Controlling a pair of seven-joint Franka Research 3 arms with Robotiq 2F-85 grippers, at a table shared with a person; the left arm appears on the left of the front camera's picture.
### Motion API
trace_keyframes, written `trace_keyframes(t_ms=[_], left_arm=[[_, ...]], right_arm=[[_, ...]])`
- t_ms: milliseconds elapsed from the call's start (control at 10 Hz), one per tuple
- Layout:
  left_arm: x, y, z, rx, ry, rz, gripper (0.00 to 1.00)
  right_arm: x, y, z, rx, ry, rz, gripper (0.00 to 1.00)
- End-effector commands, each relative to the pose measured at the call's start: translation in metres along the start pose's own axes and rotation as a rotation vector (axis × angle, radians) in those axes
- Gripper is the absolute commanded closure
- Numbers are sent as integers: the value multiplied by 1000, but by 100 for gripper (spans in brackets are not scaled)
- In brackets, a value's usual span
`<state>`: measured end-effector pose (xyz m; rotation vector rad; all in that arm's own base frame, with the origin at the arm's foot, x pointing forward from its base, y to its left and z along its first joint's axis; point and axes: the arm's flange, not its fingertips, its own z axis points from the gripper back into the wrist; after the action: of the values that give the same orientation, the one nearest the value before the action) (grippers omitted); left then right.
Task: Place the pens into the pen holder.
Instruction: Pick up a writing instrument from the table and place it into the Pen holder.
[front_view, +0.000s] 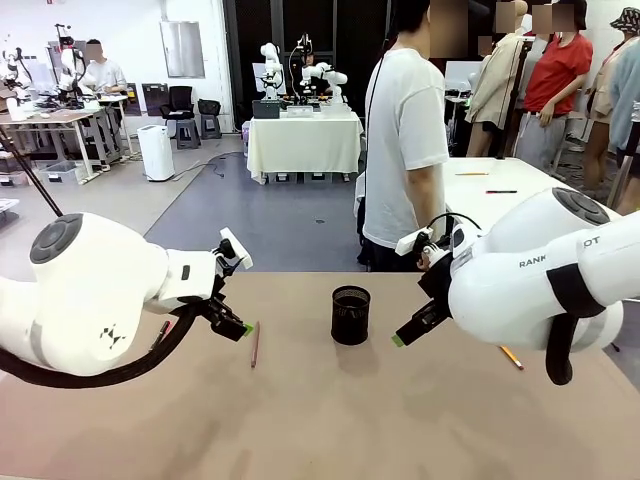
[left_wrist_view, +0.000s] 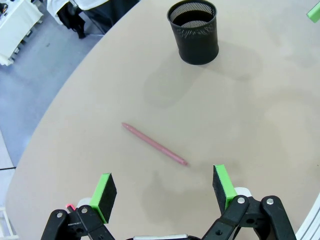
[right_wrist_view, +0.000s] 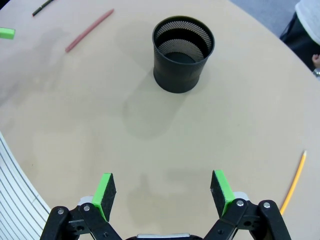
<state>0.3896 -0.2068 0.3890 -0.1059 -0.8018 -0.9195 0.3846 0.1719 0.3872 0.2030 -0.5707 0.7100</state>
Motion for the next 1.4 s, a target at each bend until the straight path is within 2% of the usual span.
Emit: trace_keyframes(t_ms=[0,300,400,500,600,900,1000,1100,1300], left_arm=[[4,-2,3,16,-7,17,0],[0,0,0,0,-1,1,0],[4,-2,7,-50,9,-29,0],[10,-1,19,-156,28,-28,0],[14,2,27,-242,54,-13,0],[20,19,58,-403,77,19,0],[20,27,69,-460,30,20,0],[19,41,84,-495,-46,13,0],[15,59,103,-443,-111,-39,0]], right_arm=[[2,3,1,-5,-9,-21,0],[2,3,1,-5,-9,-21,0],[0,0,0,0,0,0,0],[3,4,1,104,4,12,0],[6,5,3,132,-1,17,0],[12,-5,19,232,-61,56,0],[19,-8,38,355,-48,93,0],[27,-12,49,362,-118,116,0],[42,-30,79,352,-148,125,0]])
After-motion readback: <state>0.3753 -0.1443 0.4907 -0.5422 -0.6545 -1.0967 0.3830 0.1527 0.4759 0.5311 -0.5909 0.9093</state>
